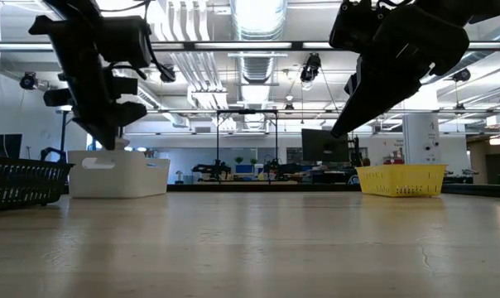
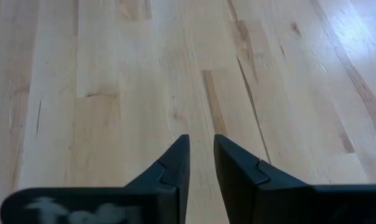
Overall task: Pick & Place First Aid Supplies
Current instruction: Put the gray towelette pack into the white bin
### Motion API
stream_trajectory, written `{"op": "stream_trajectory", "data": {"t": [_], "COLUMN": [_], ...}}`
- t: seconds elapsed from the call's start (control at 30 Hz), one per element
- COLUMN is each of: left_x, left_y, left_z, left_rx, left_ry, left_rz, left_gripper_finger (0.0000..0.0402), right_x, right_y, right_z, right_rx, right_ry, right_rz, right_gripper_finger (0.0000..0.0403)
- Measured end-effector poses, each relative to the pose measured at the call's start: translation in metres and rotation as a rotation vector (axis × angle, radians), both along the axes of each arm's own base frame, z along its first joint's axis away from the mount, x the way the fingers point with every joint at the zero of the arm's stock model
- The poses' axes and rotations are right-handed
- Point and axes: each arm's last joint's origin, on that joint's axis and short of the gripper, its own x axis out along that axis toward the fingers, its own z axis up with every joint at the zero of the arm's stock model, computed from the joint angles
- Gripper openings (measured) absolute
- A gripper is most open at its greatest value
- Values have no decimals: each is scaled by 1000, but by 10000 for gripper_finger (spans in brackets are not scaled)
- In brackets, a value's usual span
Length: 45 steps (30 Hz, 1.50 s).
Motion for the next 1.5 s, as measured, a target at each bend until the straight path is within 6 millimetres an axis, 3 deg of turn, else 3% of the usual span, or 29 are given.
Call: {"op": "stream_trajectory", "data": {"t": [0.27,0.67,0.83,1.23,1.5], "left_x": [0,2,4,24,44], "left_y": [3,6,9,12,-2], "left_z": [-1,1,8,55,52], "left_rx": [29,76,90,181,120], "left_ry": [21,13,57,17,-139], "left_rz": [-18,-9,-72,-191,-394], "left_gripper_finger": [3,75,78,78,78], "right_x": [0,-2,-11,-44,-68], "right_y": [0,4,9,17,33], "right_z": [0,-1,-5,-2,14], "right_rx": [0,54,51,95,171], "right_ry": [0,36,108,278,277], "right_rz": [0,58,52,-70,-112], "right_gripper_finger": [59,68,60,43,43]}}
